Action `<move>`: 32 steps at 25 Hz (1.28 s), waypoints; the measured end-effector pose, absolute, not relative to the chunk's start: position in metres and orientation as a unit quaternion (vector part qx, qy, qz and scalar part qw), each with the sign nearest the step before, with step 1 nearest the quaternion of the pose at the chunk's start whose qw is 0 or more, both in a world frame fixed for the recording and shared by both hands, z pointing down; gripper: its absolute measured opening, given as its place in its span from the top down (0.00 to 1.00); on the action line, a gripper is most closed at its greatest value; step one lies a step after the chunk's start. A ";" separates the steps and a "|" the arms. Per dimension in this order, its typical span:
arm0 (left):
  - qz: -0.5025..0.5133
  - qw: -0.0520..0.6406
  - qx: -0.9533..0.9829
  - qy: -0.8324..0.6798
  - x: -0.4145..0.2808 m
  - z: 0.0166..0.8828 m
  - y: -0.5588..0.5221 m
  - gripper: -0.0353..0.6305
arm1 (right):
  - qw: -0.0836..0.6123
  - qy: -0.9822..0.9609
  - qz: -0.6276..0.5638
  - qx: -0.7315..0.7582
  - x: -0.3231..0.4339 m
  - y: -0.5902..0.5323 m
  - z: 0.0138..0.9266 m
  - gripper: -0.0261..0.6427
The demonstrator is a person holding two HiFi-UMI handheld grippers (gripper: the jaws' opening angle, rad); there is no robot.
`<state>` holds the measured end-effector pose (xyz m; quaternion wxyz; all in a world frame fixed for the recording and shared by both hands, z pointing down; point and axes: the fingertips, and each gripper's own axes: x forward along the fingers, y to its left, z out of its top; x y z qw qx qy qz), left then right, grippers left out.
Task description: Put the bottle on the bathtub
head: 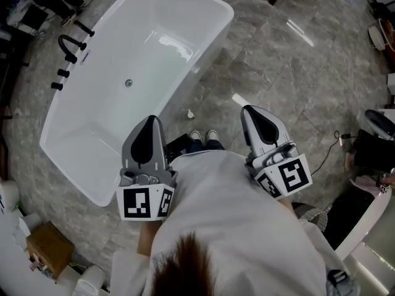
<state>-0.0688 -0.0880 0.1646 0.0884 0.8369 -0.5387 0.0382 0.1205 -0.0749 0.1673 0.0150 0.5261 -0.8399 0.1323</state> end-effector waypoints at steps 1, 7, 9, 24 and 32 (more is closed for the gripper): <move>0.038 0.088 0.837 -0.539 -0.069 0.164 -0.088 0.87 | 0.015 -0.840 0.132 0.527 0.120 -0.075 0.167 0.96; 0.037 0.089 0.837 -0.539 -0.068 0.164 -0.089 0.87 | 0.017 -0.839 0.130 0.528 0.122 -0.076 0.167 0.96; 0.037 0.090 0.838 -0.538 -0.068 0.164 -0.090 0.87 | 0.018 -0.838 0.131 0.529 0.122 -0.076 0.168 0.96; 0.037 0.097 0.837 -0.538 -0.074 0.166 -0.088 0.87 | 0.023 -0.842 0.128 0.523 0.113 -0.074 0.169 0.96; 0.034 0.097 0.835 -0.540 -0.075 0.166 -0.086 0.87 | 0.025 -0.843 0.127 0.522 0.113 -0.072 0.169 0.96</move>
